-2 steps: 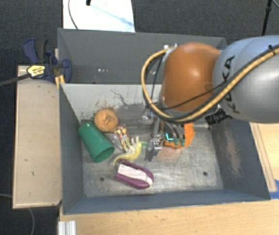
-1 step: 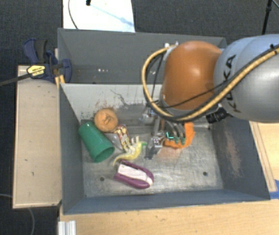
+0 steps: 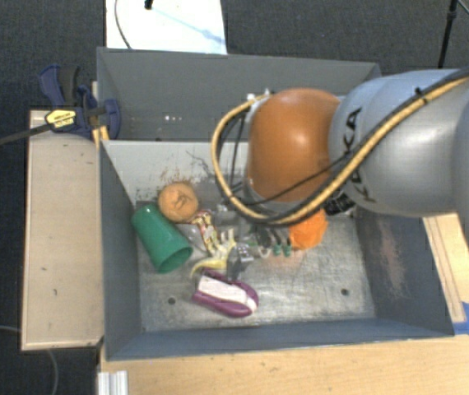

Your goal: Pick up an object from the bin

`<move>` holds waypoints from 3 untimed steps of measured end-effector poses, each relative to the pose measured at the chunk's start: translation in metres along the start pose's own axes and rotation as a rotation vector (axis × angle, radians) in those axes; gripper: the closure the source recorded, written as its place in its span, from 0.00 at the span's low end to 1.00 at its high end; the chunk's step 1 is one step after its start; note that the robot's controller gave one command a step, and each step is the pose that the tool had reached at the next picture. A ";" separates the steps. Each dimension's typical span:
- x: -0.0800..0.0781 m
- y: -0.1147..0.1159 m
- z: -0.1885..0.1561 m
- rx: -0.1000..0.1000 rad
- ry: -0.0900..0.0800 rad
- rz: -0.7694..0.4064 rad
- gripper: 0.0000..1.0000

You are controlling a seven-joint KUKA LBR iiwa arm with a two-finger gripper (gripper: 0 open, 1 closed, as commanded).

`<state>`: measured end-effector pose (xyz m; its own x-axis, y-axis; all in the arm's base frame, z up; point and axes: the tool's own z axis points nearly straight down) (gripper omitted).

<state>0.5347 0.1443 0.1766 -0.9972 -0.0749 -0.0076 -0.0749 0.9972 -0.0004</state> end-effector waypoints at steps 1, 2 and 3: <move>-0.019 -0.006 0.056 -0.006 -0.001 -0.061 0.00; 0.004 0.024 0.094 0.003 -0.005 0.252 1.00; 0.004 0.025 0.094 0.002 -0.006 0.254 1.00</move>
Offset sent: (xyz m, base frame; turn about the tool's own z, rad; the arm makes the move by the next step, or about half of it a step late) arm -0.0131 0.0275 -0.1054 0.2459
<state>0.5298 0.1685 0.0824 -0.9840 0.1777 -0.0137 0.1777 0.9841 0.0006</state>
